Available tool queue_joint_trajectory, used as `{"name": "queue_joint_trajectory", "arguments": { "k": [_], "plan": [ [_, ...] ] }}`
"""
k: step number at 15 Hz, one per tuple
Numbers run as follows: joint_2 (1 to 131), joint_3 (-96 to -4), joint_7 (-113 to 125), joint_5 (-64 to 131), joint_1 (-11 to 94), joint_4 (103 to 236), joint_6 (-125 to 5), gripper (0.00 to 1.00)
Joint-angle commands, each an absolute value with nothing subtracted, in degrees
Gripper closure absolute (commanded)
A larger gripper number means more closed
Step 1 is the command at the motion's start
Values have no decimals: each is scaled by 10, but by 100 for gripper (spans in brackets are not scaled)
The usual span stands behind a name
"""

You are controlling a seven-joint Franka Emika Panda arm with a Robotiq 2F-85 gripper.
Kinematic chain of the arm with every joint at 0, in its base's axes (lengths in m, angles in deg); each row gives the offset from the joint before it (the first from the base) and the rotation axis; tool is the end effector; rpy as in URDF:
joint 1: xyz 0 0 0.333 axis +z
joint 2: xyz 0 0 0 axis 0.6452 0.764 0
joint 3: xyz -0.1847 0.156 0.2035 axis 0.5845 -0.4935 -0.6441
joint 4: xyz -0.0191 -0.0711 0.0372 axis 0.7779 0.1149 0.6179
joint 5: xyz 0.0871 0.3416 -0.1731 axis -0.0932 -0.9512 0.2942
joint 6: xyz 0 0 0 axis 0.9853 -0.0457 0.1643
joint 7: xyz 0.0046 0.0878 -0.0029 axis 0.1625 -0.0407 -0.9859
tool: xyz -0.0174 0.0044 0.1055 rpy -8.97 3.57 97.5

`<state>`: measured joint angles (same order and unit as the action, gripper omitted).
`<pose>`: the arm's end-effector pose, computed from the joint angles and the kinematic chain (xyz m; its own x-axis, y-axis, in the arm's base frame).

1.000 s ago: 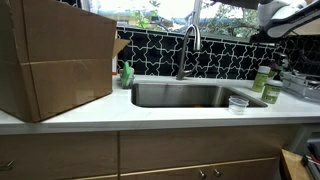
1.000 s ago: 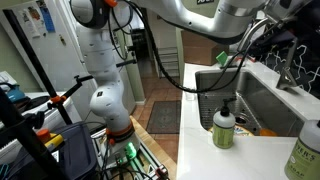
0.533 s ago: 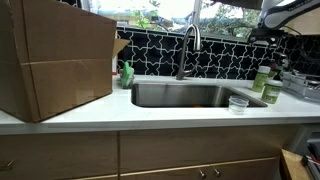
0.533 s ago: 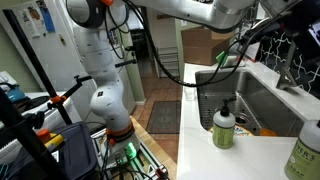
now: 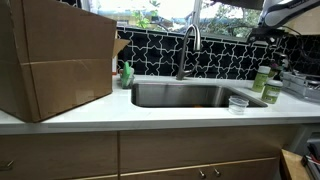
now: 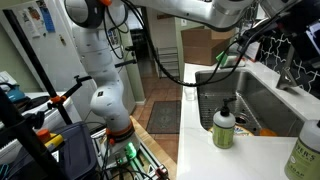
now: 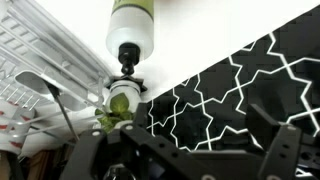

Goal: Make all the bottles laying down stand vertically on the right side of the sink

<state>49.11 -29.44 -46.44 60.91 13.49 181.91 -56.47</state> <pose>0.3655 -0.4741 0.5829 -0.0611 -0.7921 0.6073 -0.9981 0.0459 -0.0405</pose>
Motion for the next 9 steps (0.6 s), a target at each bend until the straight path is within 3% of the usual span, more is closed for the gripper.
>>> {"name": "queue_joint_trajectory", "arguments": {
  "k": [1,9],
  "plan": [
    [450,-284,-339,457,135,1814,-512,0],
    [433,-255,-116,280,130,1728,-233,0]
  ]
}}
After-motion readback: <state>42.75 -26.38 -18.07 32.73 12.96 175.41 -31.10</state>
